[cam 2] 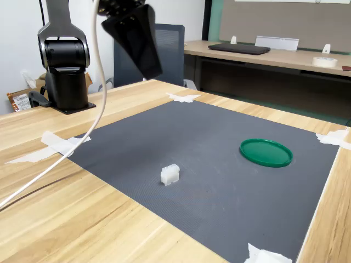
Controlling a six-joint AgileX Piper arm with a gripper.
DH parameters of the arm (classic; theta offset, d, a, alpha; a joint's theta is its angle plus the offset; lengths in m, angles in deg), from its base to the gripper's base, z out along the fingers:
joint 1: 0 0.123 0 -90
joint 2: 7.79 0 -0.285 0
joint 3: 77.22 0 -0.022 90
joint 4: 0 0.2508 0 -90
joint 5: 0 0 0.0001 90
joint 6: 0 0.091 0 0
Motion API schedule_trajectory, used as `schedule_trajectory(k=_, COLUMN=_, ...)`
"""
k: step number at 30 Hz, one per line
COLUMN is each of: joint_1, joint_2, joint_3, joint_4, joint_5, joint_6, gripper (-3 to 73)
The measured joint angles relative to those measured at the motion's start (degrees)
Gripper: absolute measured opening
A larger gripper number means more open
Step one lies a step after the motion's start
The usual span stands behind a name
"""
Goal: Grasp a white terminal and put it in the green lid.
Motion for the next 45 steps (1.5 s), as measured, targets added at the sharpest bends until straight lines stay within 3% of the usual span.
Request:
schedule_trajectory(k=4, joint_1=0.00, joint_2=-0.01, joint_3=-1.46, joint_4=4.42, joint_5=-0.59, joint_6=0.40, gripper=-2.8)
schedule_trajectory(k=7, joint_1=0.06, joint_2=0.59, joint_3=-1.69, joint_4=4.89, joint_5=0.53, joint_6=0.22, gripper=-2.8)
schedule_trajectory(k=16, joint_1=0.81, joint_2=5.30, joint_3=-1.69, joint_4=-2.93, joint_5=9.34, joint_6=-0.47, gripper=0.6)
schedule_trajectory(k=20, joint_1=0.81, joint_2=7.14, joint_3=-1.69, joint_4=-7.20, joint_5=10.12, joint_6=-0.39, gripper=8.3)
schedule_trajectory(k=24, joint_1=1.27, joint_2=8.99, joint_3=-1.69, joint_4=-9.55, joint_5=10.07, joint_6=0.37, gripper=21.6)
schedule_trajectory(k=31, joint_1=2.57, joint_2=11.65, joint_3=-1.69, joint_4=-9.96, joint_5=5.99, joint_6=0.42, gripper=52.1)
schedule_trajectory(k=34, joint_1=2.57, joint_2=13.05, joint_3=-1.69, joint_4=-9.96, joint_5=3.45, joint_6=0.42, gripper=61.3)
schedule_trajectory(k=40, joint_1=2.92, joint_2=16.14, joint_3=-1.71, joint_4=-9.27, joint_5=2.67, joint_6=-2.76, gripper=66.0)
schedule_trajectory(k=45, joint_1=7.21, joint_2=18.41, joint_3=-1.71, joint_4=-13.16, joint_5=2.41, joint_6=-1.62, gripper=66.0)
